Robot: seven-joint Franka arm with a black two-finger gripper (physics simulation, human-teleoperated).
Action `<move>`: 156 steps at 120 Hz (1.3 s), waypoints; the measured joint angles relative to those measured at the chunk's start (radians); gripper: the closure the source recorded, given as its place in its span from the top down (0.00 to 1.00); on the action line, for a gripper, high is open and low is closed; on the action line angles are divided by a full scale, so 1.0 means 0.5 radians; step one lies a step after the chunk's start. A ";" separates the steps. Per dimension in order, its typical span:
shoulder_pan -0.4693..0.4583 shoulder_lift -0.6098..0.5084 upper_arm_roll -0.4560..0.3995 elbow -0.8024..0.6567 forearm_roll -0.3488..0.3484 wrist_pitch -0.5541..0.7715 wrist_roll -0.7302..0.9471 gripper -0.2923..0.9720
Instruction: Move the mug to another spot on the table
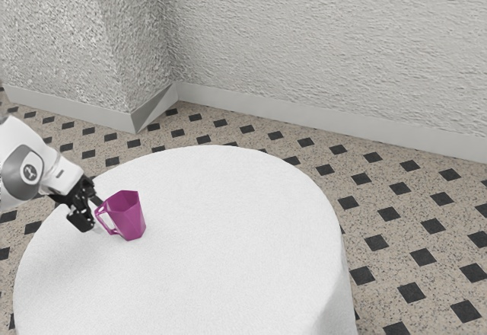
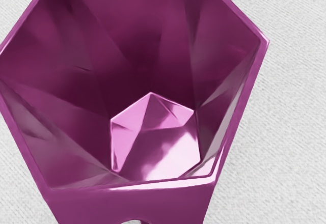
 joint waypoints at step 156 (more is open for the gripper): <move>-0.452 -0.660 0.337 -0.021 -0.098 0.599 0.121 0.19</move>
